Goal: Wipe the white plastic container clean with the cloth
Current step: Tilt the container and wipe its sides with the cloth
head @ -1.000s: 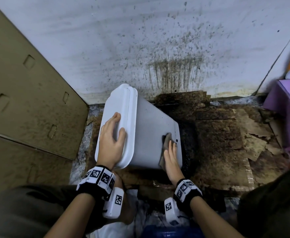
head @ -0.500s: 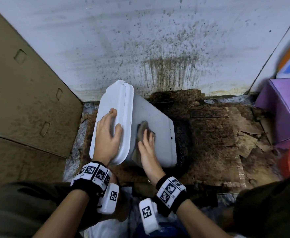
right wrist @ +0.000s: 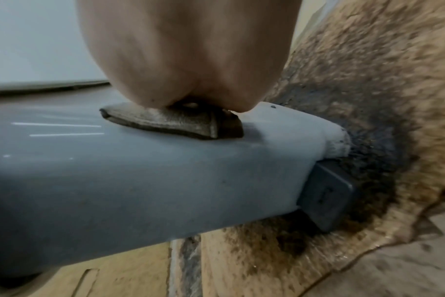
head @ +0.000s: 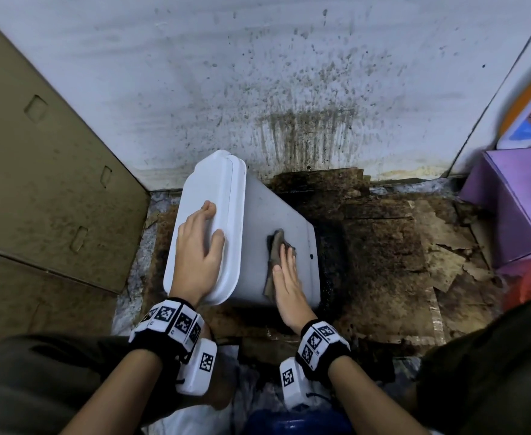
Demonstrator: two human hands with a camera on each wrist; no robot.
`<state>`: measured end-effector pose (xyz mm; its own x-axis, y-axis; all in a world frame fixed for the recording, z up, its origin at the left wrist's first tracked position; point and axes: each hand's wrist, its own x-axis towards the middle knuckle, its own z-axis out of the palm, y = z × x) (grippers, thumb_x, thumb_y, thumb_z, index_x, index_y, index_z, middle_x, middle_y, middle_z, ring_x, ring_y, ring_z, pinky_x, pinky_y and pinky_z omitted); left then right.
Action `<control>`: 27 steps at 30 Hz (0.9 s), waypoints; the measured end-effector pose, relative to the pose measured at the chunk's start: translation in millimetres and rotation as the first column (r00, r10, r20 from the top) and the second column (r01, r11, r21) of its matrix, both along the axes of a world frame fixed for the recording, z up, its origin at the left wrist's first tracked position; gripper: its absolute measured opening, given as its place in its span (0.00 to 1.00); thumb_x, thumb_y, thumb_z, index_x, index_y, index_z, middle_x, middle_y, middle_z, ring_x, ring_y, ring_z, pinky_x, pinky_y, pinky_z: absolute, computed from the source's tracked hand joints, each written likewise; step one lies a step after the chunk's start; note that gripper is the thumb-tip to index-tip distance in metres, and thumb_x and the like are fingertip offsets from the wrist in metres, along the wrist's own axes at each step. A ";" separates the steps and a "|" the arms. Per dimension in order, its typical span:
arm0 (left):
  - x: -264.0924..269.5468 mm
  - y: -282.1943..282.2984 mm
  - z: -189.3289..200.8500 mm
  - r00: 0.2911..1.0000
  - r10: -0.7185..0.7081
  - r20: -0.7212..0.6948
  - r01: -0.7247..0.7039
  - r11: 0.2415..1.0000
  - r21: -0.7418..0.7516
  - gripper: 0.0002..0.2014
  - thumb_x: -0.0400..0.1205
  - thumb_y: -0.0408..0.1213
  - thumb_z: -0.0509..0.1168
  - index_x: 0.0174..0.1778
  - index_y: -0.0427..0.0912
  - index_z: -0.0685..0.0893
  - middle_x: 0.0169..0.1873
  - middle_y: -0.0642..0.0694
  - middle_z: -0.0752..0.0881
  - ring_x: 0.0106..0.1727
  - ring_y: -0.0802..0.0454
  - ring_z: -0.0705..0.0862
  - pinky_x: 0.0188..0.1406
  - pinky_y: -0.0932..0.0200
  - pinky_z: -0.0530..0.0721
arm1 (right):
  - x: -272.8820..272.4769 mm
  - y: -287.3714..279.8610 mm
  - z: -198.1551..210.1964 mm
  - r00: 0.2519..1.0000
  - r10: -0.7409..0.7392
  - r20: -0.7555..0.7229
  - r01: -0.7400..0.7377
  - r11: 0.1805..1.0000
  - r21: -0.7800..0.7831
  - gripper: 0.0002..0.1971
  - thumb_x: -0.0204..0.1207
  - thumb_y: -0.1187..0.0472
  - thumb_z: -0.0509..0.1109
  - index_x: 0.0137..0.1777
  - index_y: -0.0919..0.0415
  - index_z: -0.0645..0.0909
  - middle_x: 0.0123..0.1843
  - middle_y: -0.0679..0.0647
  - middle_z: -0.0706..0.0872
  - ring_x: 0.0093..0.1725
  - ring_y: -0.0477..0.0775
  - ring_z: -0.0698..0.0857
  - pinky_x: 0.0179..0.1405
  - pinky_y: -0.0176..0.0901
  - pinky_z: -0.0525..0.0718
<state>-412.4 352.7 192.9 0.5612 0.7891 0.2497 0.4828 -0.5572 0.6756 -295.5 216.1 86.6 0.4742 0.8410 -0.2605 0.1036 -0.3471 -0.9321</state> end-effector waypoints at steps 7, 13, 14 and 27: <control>0.9 -1.8 0.7 1.000 -0.001 0.005 0.001 1.000 0.002 0.25 0.86 0.46 0.57 0.80 0.46 0.73 0.80 0.52 0.74 0.80 0.56 0.67 0.78 0.66 0.59 | 27.4 -6.1 -46.6 0.981 -0.161 -0.106 0.123 0.946 -0.299 0.28 0.92 0.50 0.39 0.89 0.51 0.37 0.90 0.53 0.36 0.89 0.50 0.36 0.86 0.55 0.34; 7.1 -3.1 -0.2 1.000 -0.017 -0.007 0.017 0.999 0.034 0.25 0.85 0.47 0.56 0.79 0.44 0.74 0.80 0.50 0.75 0.80 0.51 0.70 0.79 0.65 0.60 | 23.9 -5.7 -47.0 0.986 -0.147 -0.073 0.120 0.948 -0.295 0.27 0.93 0.54 0.39 0.88 0.61 0.37 0.90 0.54 0.37 0.89 0.54 0.36 0.85 0.45 0.32; 6.8 -3.0 0.1 1.000 -0.009 -0.013 0.009 0.999 0.040 0.25 0.85 0.45 0.57 0.79 0.44 0.74 0.79 0.50 0.75 0.80 0.51 0.70 0.78 0.67 0.59 | 21.0 -4.9 -44.6 0.982 -0.161 -0.098 0.127 0.949 -0.287 0.28 0.93 0.54 0.39 0.88 0.60 0.35 0.90 0.54 0.35 0.89 0.52 0.34 0.83 0.43 0.31; 8.9 -2.7 1.0 0.998 -0.011 -0.062 0.014 0.998 0.054 0.25 0.85 0.45 0.55 0.78 0.43 0.74 0.78 0.48 0.76 0.78 0.48 0.71 0.78 0.61 0.62 | -33.5 14.6 51.1 0.999 -0.036 0.001 0.035 0.982 0.188 0.28 0.92 0.49 0.45 0.89 0.44 0.40 0.89 0.38 0.35 0.85 0.33 0.34 0.85 0.37 0.36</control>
